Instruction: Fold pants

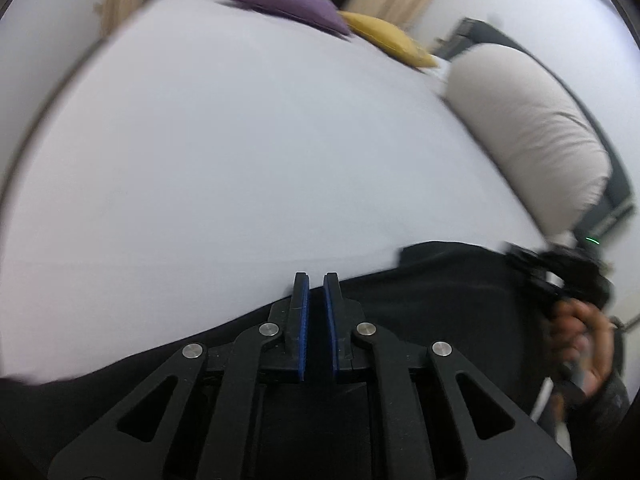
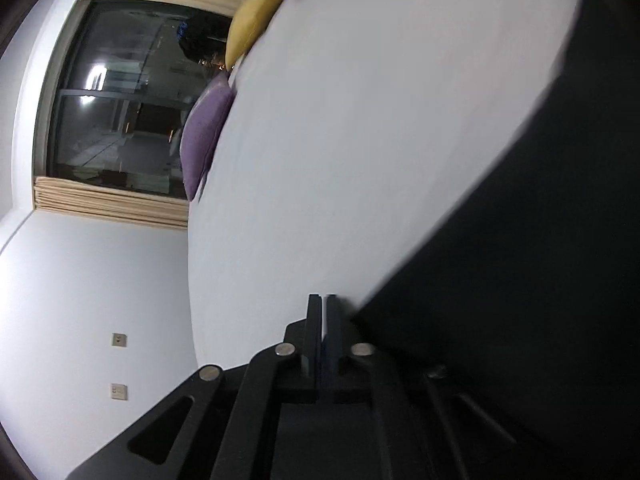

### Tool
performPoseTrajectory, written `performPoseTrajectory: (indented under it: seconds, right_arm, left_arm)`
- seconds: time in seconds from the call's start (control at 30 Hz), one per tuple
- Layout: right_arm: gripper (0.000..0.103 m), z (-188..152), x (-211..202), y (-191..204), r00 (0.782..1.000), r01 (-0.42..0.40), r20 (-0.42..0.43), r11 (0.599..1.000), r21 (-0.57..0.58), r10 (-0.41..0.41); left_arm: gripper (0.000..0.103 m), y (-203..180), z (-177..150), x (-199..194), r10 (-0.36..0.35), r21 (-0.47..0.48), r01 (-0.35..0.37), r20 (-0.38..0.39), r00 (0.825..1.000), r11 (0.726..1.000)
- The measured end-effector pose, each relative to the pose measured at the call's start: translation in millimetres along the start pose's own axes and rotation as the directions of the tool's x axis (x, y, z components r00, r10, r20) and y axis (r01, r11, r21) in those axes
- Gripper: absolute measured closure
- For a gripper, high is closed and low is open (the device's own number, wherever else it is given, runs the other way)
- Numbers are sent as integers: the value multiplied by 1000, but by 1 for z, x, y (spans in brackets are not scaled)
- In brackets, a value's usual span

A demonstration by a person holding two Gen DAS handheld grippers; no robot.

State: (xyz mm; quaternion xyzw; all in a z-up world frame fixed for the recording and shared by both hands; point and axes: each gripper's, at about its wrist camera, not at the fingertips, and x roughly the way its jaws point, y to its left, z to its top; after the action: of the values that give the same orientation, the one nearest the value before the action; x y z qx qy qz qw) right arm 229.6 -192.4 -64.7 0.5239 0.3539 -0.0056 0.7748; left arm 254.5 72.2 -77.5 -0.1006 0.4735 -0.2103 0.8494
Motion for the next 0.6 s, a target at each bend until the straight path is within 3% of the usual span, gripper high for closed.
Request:
performPoseTrajectory:
  seconds: [0.07, 0.1, 0.13, 0.2, 0.27, 0.3, 0.33, 0.37, 0.4, 0.47, 0.5, 0.57, 0.6]
  right_arm:
    - [95, -46, -4, 14, 994, -77, -76, 997, -29, 74]
    - [94, -80, 0, 29, 980, -138, -151, 989, -59, 128]
    - [90, -85, 17, 43, 970, -163, -193, 984, -75, 146]
    - [82, -131, 44, 51, 939, -206, -299, 974, -96, 169]
    - [82, -159, 65, 40, 926, -175, -352, 982, -74, 139]
    - [90, -163, 72, 24, 928, -149, -349, 988, -34, 128]
    - [103, -173, 51, 3, 930, -157, -338, 987, -8, 145]
    - [103, -177, 30, -16, 937, -180, -302, 984, 14, 176]
    - [103, -162, 14, -27, 962, -159, -223, 987, 12, 158]
    - [103, -133, -2, -43, 983, -137, -116, 989, 63, 144]
    - [103, -111, -25, -64, 993, -112, -14, 986, 125, 114]
    - [103, -75, -56, -91, 991, -88, 119, 980, 181, 67]
    - [103, -60, -79, -105, 982, -39, 189, 980, 194, 2]
  left_arm:
    - [93, 3, -10, -31, -20, -35, 22, 47, 999, 999]
    - [93, -2, -21, -44, -26, -18, 27, 54, 998, 999]
    - [93, -5, -31, -51, -18, 5, 18, 47, 999, 1000]
    - [93, -12, -57, -51, 38, 75, -38, 5, 999, 996]
    - [93, -7, -79, -37, 92, 79, -88, -48, 995, 993]
    - [93, -1, -90, -40, 72, 65, -70, -32, 997, 995]
    - [93, 1, -94, -45, 68, 74, -68, -9, 998, 995]
    - [93, 4, -95, -49, 79, 86, -79, -5, 997, 993]
    - [93, 7, -97, -51, 68, 84, -68, -4, 998, 994]
    - [93, 19, -96, -54, 20, 50, -20, 0, 1000, 999]
    - [93, 22, -97, -55, 5, 35, -5, 3, 1000, 999]
    - [93, 26, -101, -57, -4, 28, 3, 11, 1000, 1000]
    - [93, 25, -103, -58, 7, 39, -8, 15, 1000, 999]
